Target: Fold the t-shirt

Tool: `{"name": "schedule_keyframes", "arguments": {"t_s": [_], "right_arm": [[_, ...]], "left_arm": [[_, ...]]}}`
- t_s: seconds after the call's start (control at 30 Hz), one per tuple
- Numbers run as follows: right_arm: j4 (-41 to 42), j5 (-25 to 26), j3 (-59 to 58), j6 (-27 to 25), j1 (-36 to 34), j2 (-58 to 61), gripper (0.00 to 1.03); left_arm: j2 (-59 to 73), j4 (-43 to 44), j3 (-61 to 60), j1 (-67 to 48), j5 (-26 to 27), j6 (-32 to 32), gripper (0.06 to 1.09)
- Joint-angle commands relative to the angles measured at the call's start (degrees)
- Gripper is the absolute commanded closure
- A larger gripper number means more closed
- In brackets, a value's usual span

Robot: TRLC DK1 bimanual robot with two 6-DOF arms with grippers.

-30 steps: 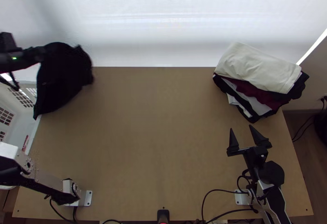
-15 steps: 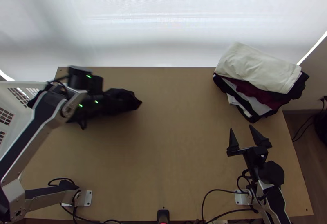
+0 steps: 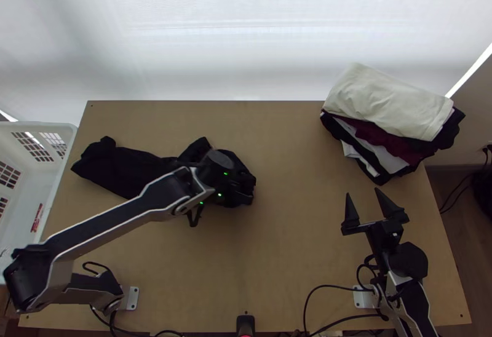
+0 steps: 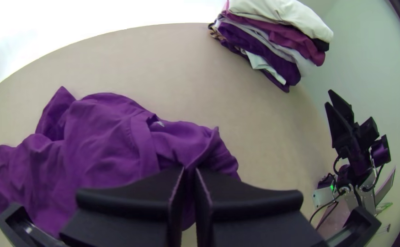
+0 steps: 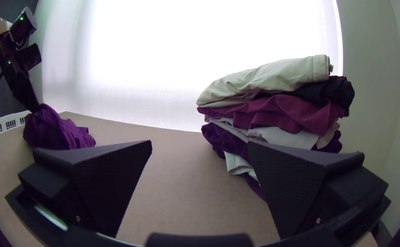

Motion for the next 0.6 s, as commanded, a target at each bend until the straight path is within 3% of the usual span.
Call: {"name": "schedule_keyframes", "arguments": {"t_s": [0.0,0.07,0.1,0.23,0.3,0.33,0.57], "right_arm": [[-0.9,0.7,-0.4,0.9,0.4,0.3,0.05],[-0.9,0.7,-0.4,0.9,0.4,0.3,0.05],[-0.9,0.7,-0.4,0.9,0.4,0.3,0.05],[-0.9,0.7,-0.4,0.9,0.4,0.3,0.05],[-0.9,0.7,-0.4,0.9,0.4,0.3,0.05],[-0.9,0.7,-0.4,0.9,0.4,0.3,0.05],[-0.9,0.7,-0.4,0.9,0.4,0.3,0.05]], "left_arm": [[2.0,5.0,-0.3,-3.0,-0.1,-3.3,1.05],[3.1,7.5,0.1,-4.7,0.0,-3.6,1.05],[3.6,8.6,0.3,-5.3,0.3,-3.6,0.98],[3.7,9.4,2.3,-8.8,2.2,-3.5,0.41],[2.8,9.3,3.3,-10.0,2.2,-3.3,0.16],[2.3,9.3,3.9,-10.1,2.2,-3.6,0.1],[-3.9,8.1,5.9,-7.9,2.3,-5.1,0.1]]}}
